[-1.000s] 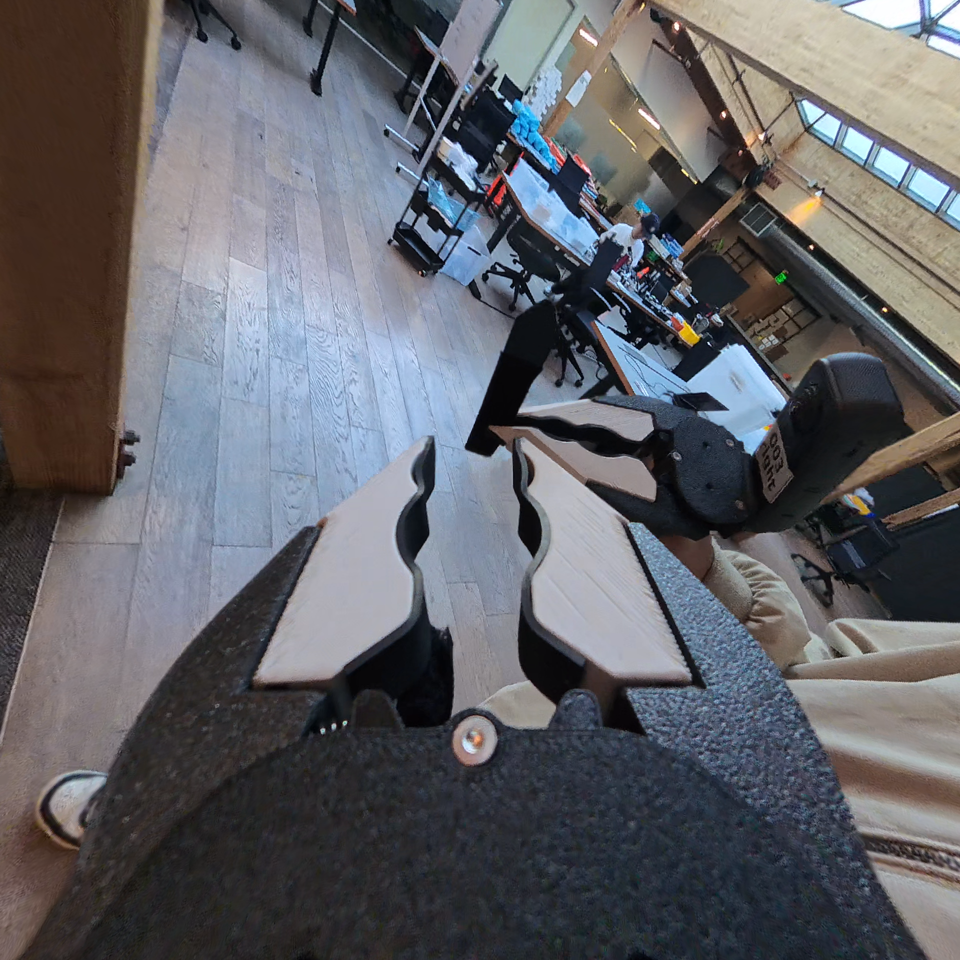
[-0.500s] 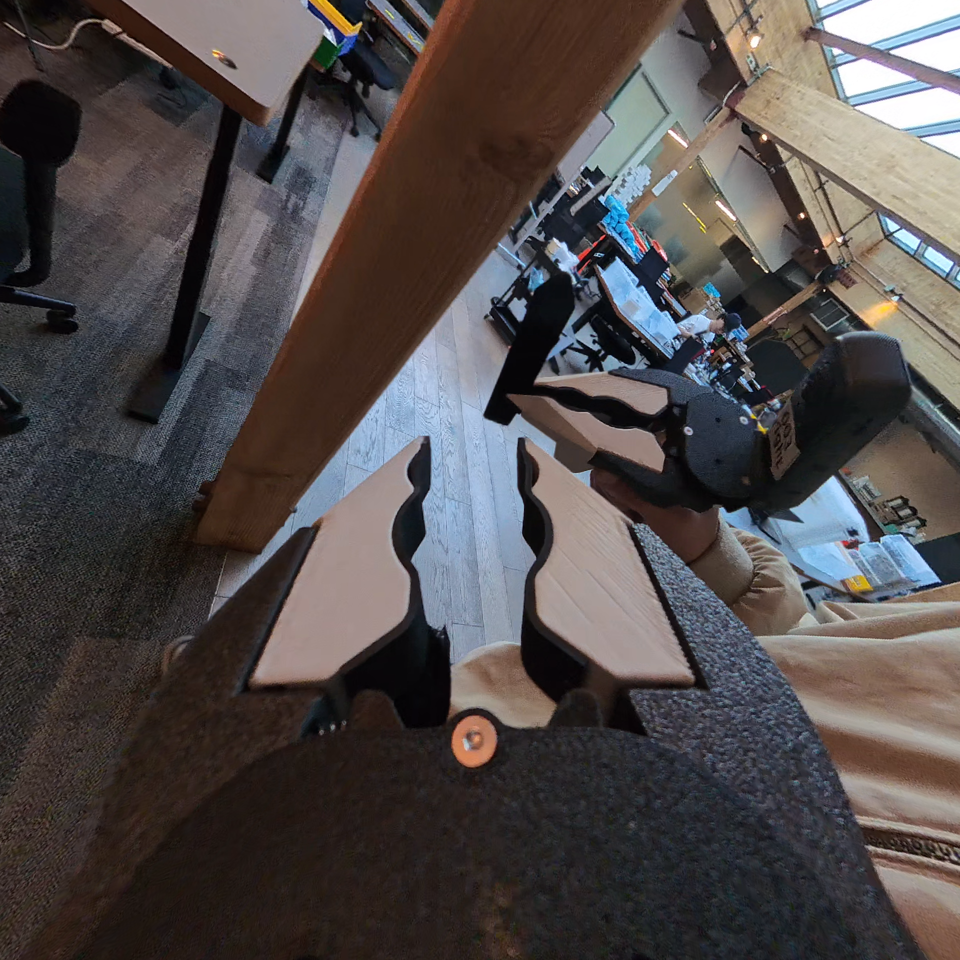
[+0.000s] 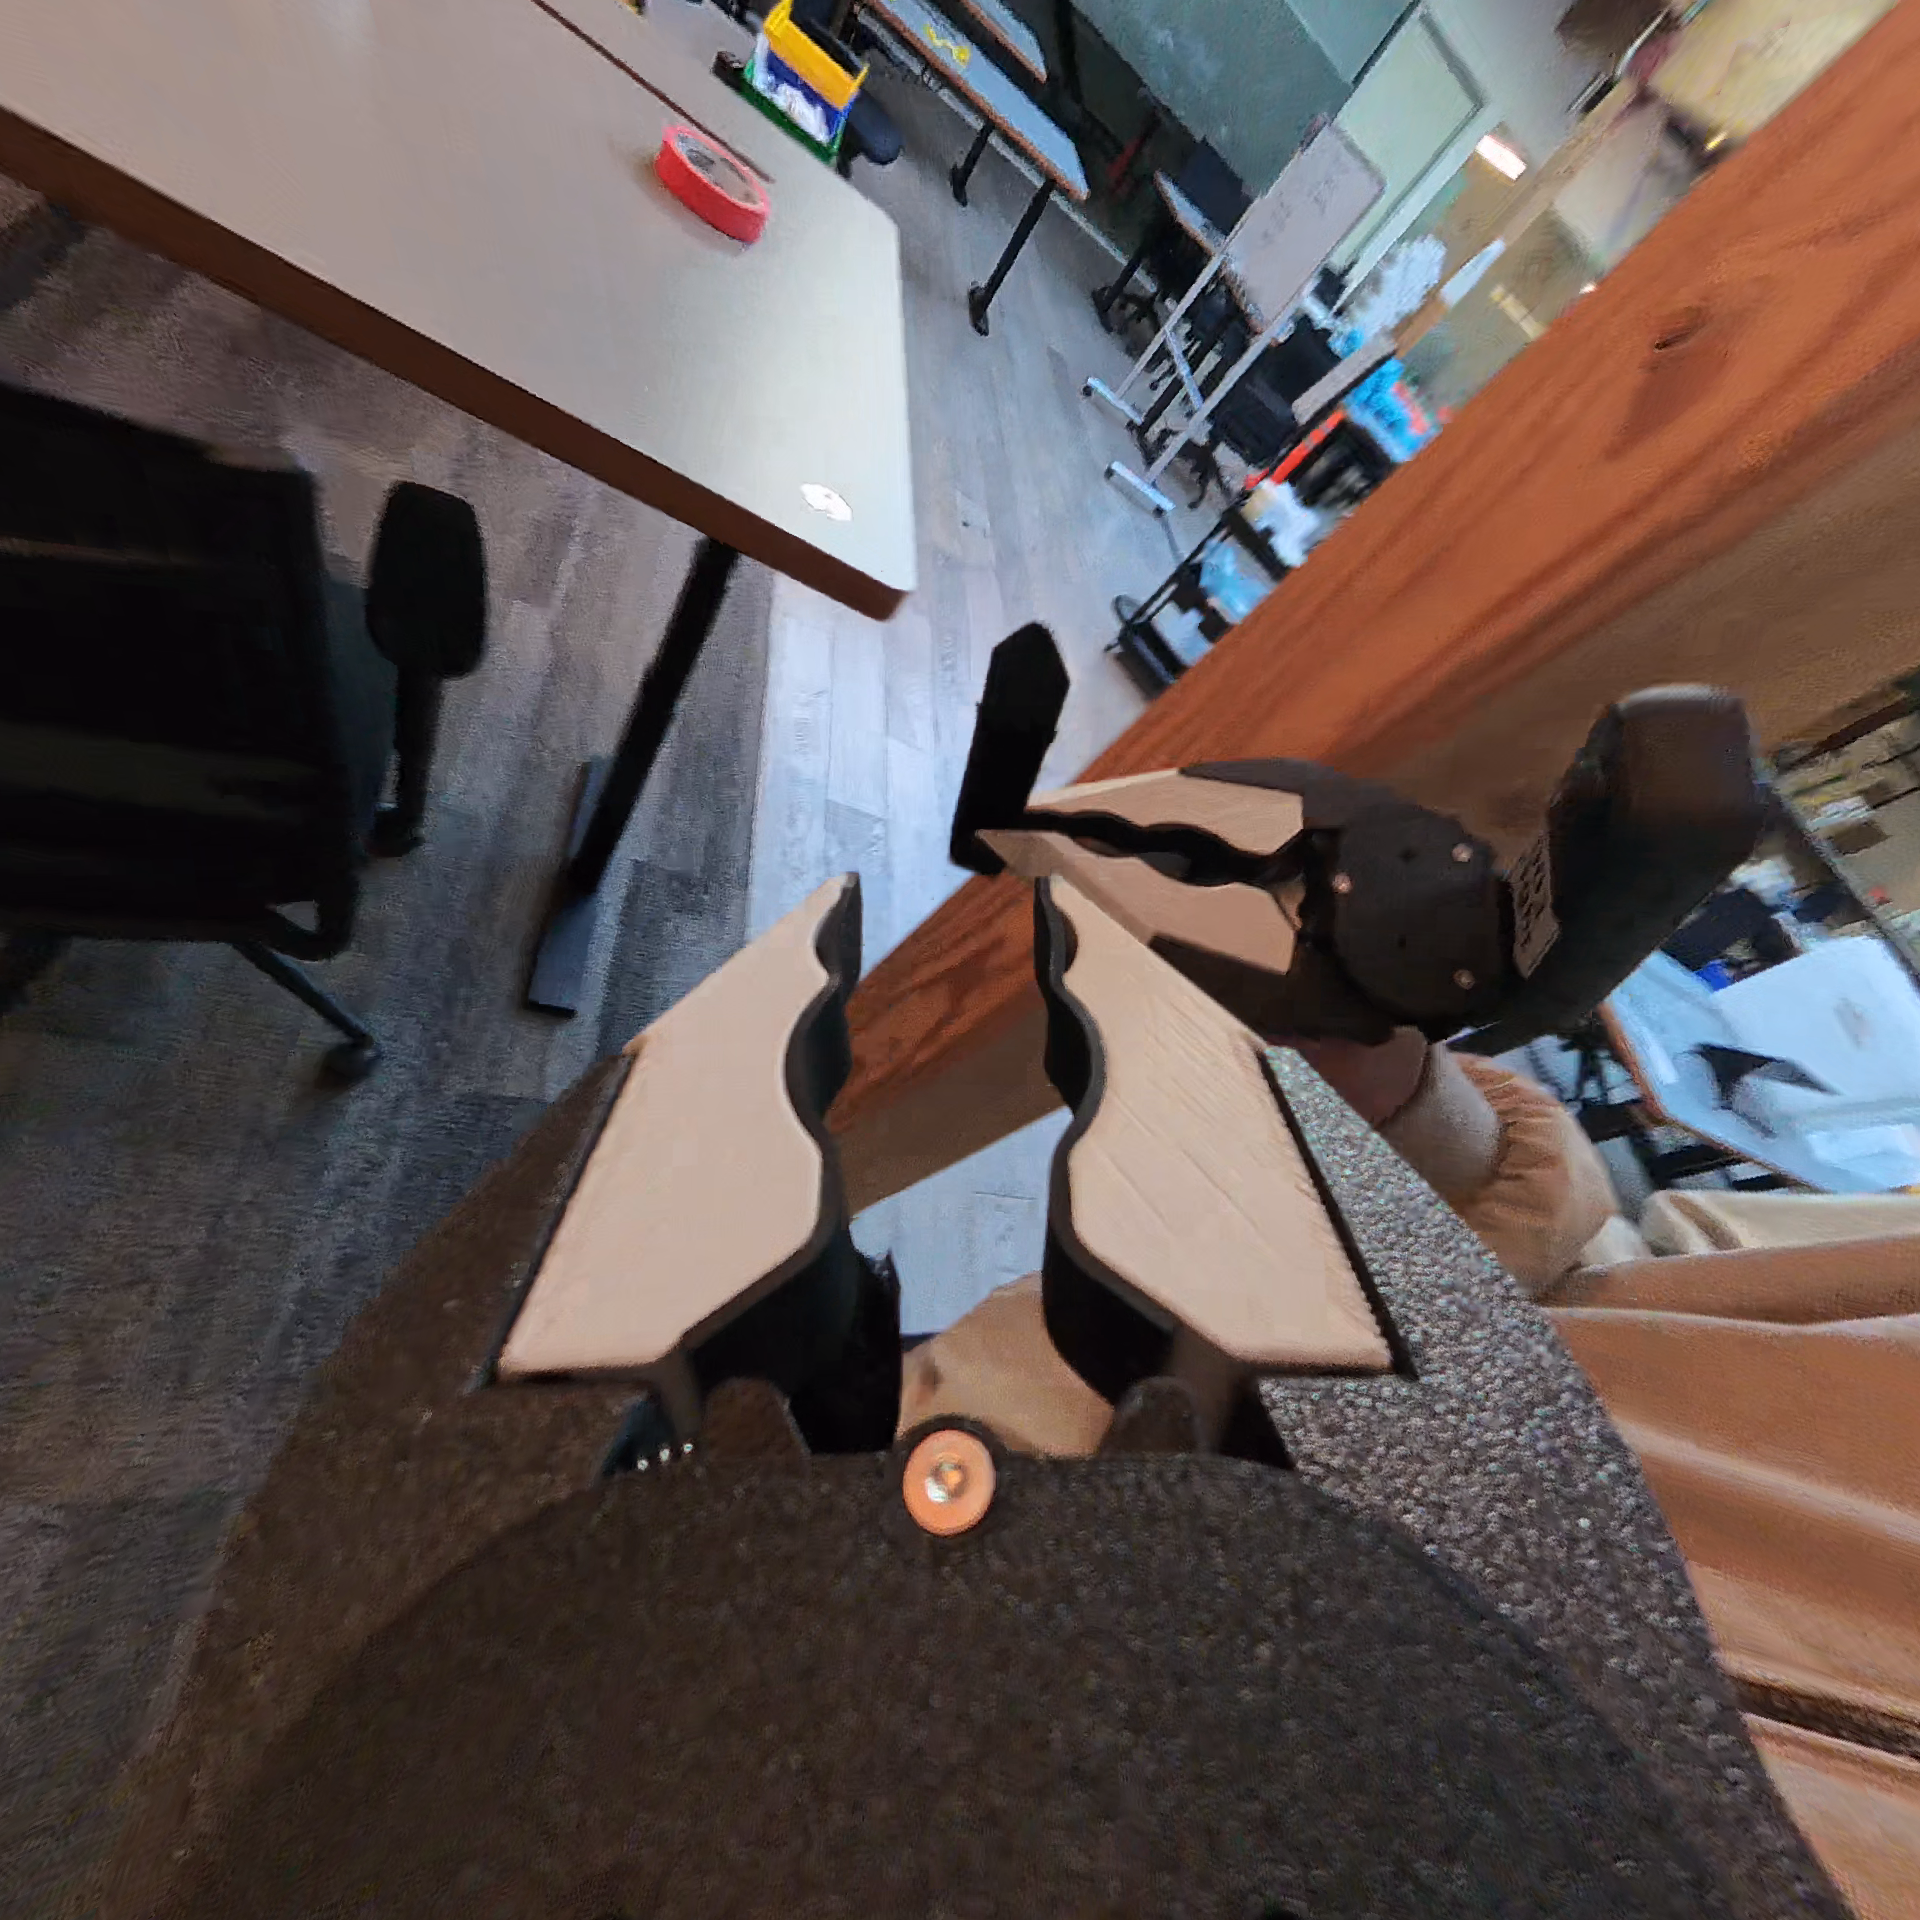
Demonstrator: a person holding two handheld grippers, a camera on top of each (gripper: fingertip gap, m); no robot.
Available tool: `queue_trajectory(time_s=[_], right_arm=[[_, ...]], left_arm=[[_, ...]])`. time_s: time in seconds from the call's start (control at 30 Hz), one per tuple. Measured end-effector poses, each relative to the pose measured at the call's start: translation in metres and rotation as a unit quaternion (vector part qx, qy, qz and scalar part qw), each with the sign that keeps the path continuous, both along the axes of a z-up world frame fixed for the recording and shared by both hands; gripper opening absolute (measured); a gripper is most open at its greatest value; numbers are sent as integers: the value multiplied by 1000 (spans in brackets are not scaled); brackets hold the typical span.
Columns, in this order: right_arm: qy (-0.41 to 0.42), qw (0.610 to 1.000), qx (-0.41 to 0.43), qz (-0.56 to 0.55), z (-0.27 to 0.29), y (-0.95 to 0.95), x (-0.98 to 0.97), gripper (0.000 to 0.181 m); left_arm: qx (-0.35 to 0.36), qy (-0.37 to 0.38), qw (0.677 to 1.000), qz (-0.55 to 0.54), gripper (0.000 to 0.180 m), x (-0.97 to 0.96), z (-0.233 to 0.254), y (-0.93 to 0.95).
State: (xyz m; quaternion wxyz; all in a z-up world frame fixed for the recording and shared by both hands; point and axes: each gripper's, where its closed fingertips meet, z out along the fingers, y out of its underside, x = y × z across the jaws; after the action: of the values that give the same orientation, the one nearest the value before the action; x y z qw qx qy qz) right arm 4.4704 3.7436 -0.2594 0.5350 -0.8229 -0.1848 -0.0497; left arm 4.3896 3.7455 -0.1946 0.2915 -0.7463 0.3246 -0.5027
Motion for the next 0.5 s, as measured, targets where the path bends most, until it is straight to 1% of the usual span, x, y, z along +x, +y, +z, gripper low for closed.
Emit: queue_trajectory(time_s=[0.07,0.13,0.27,0.33,0.4,0.5], right_arm=[[-42,999,-3,-11,5,46,29,1],[-80,996,7,-28,12,85,61,1],[-88,993,-5,-74,2,157,133,1],[-141,982,-8,-125,-7,190,187,0],[-202,963,-5,-179,-12,217,244,1],[-251,940,-9,-230,-18,254,320,1]], left_arm=[[12,22,1000,4,32,16,-2,40],[-3,15,1000,-3,32,36,-3,74],[-25,14,999,-28,32,88,-16,153],[-21,13,999,-46,32,116,-22,190],[-15,13,997,-69,32,143,-26,228],[3,12,995,-99,32,190,-33,292]])
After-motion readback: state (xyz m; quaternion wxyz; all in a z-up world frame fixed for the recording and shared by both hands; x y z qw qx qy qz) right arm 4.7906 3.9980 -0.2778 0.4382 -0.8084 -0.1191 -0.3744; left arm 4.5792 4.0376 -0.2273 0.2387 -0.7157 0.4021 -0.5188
